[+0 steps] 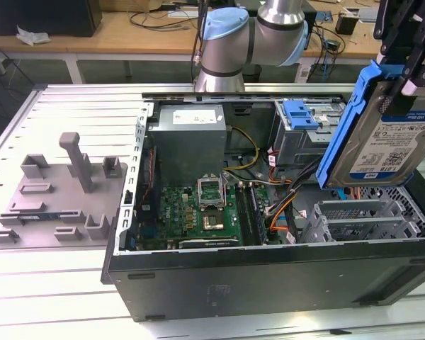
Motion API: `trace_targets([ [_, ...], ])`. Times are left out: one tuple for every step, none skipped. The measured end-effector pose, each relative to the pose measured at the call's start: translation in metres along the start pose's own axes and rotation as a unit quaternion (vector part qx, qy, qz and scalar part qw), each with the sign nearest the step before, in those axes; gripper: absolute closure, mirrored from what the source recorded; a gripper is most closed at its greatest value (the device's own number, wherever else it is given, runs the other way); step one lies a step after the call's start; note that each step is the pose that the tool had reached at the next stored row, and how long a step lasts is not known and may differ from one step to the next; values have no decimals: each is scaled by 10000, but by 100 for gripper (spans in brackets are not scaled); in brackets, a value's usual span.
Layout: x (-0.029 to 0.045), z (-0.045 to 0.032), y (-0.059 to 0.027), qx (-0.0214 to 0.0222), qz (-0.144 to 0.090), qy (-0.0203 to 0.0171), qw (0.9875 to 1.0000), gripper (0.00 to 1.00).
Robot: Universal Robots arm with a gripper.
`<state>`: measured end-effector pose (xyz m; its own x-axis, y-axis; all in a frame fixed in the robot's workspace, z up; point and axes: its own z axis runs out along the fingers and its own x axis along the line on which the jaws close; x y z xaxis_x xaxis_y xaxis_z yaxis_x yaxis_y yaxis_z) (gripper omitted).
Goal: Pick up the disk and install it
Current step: 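Insert the disk into the insertion slot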
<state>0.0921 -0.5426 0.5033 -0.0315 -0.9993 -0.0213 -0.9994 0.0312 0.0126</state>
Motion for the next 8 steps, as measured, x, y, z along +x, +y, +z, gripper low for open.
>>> trace_targets([
  [2,0,0,0,6,0,10000,64],
  [7,1,-2,0,17,0,10000,64],
  [13,2,-6,1,46,-1,10000,64],
  [16,3,-8,1,71,-1,10000,64],
  [18,4,-11,2,89,-2,10000,64],
  [21,6,-17,2,109,-2,9999,64],
  [21,7,-21,3,119,-1,9999,64],
  [22,9,-30,3,130,-1,9999,64],
])
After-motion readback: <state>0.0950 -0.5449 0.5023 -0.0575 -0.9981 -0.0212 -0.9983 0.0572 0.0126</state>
